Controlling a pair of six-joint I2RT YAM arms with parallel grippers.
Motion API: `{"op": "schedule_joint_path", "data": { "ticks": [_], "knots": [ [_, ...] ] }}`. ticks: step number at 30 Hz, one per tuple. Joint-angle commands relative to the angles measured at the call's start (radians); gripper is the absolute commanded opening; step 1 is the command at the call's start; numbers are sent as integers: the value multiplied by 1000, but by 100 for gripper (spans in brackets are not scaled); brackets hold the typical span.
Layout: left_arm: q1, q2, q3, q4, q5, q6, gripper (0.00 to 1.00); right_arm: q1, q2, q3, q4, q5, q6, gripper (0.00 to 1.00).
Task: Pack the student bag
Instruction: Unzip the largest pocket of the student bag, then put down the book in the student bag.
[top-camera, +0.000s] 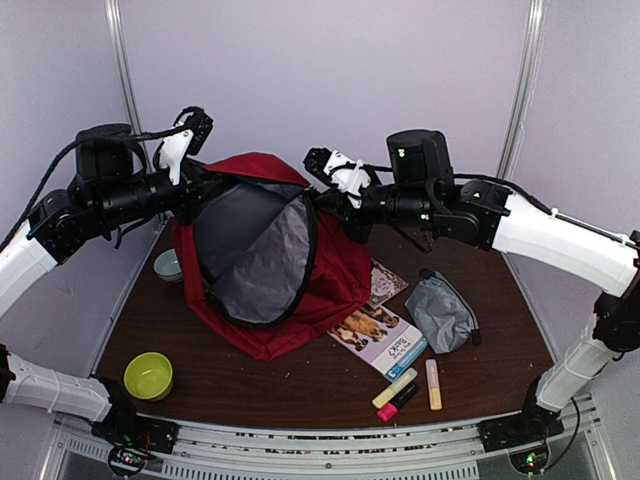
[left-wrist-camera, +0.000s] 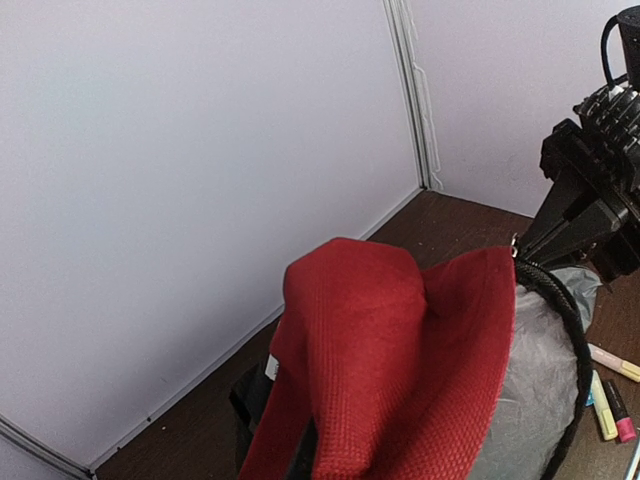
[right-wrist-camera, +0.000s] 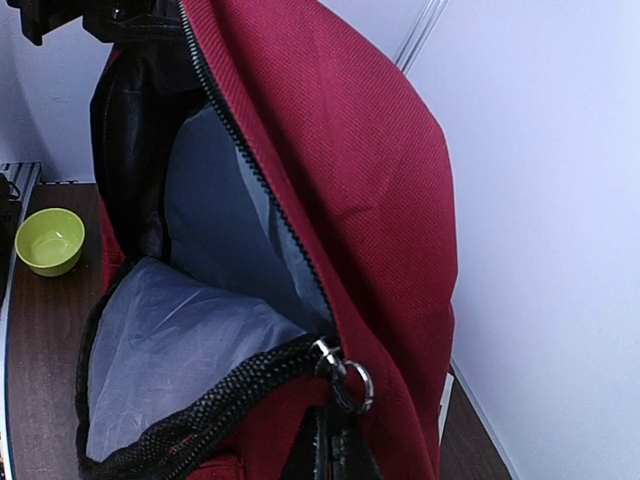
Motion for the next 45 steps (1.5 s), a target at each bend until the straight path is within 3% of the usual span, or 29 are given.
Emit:
{"op": "schedule_joint_path", "data": {
  "ticks": [1, 9, 17, 24, 27, 31, 36, 41, 45],
  "knots": [
    [7, -42, 42, 65, -47, -4, 0, -10, -27, -57, -2, -3, 65, 0],
    [20, -81, 139, 15, -129, 36, 0, -94, -84, -261, 26, -134, 218, 0],
    [21, -91, 226, -13, -129, 62, 0, -190, -98, -352, 56, -222, 283, 0],
    [21, -103, 217, -22, -145, 22, 0, -216, -107, -302, 59, -265, 312, 0],
    [21, -117, 189, -27, -229, -62, 0, -235, -105, -205, 55, -290, 348, 0],
    [21, -148, 94, -34, -299, -214, 0, -267, -75, -10, 82, -291, 425, 0],
    [20, -218, -81, 18, -222, -359, 0, -275, -2, 202, 116, -301, 480, 0],
    [-19, -247, -377, 270, -37, -513, 0, -273, 85, 299, 207, -318, 551, 0],
    [-78, -225, -553, 437, -117, -669, 0, -253, 181, 295, 297, -326, 625, 0]
  ]
}}
